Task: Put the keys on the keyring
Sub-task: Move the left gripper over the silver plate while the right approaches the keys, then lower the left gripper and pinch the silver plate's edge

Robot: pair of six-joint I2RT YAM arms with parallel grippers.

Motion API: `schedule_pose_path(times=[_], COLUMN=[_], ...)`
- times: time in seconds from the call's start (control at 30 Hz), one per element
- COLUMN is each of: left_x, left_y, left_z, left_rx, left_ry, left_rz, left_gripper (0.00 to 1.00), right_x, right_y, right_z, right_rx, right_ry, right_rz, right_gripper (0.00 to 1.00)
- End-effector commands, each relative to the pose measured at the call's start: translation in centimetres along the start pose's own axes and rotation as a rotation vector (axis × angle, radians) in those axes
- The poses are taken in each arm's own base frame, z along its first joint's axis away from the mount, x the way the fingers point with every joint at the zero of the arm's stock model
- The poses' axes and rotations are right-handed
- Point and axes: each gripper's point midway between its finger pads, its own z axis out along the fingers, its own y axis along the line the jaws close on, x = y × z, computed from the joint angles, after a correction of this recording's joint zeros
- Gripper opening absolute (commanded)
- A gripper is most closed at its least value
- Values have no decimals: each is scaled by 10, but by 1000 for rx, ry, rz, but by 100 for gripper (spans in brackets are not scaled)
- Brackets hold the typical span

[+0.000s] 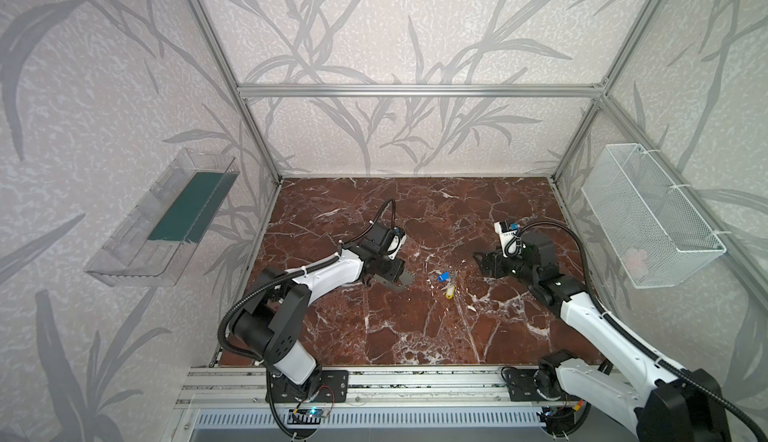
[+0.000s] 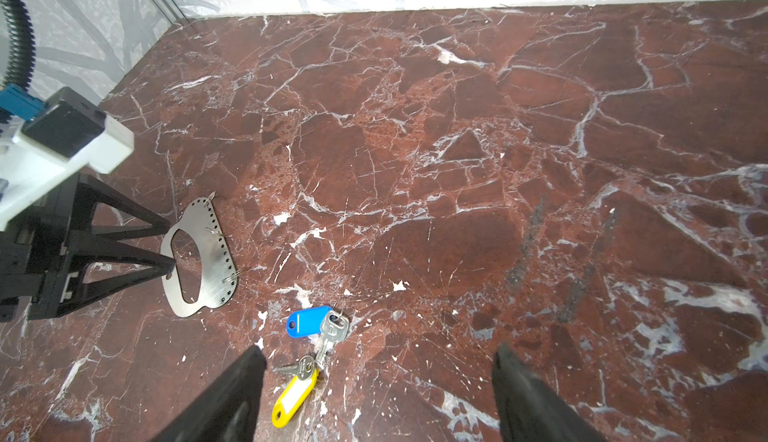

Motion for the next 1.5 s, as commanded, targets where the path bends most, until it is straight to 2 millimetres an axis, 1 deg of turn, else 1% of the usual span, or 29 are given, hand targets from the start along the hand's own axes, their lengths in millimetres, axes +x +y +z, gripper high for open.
schedule_pose_path(times=[0.0, 0.13, 0.2, 0.4, 0.57, 0.67, 0.83, 1.13, 1.33, 1.47], left_x=[-10, -11, -12, -23, -28, -26, -20, -16, -16, -19], left_y=[-6, 0, 5, 12, 17, 18, 14, 16, 19, 20], left_z=[7, 16, 19, 23, 26, 30, 35, 39, 41, 41], left_rx=[35, 10, -17, -59, -83, -78, -45, -46, -56, -62], left_ry=[-13, 9, 18, 11, 14, 36, 80, 106, 119, 113], left_rz=[102, 139, 148, 173, 171, 164, 155, 138, 126, 119], left_gripper=[56, 51, 51, 50, 46, 44, 40, 35, 30, 26], right_x=[-6, -8, -7, -9, -10, -11, -11, -11, -12, -12], right_y=[1, 0, -1, -1, -2, -2, -2, -3, -3, -3], right_z=[-9, -13, -14, -17, -18, -19, -17, -15, -14, -14], right_rx=[15, 25, 29, 35, 42, 43, 44, 44, 44, 46], right_ry=[-15, -25, -27, -31, -33, -34, -32, -27, -28, -28], right_rz=[-17, -20, -21, -21, -25, -27, -30, -32, -34, -34], right_gripper=[84, 84, 84, 84, 84, 84, 84, 84, 84, 84])
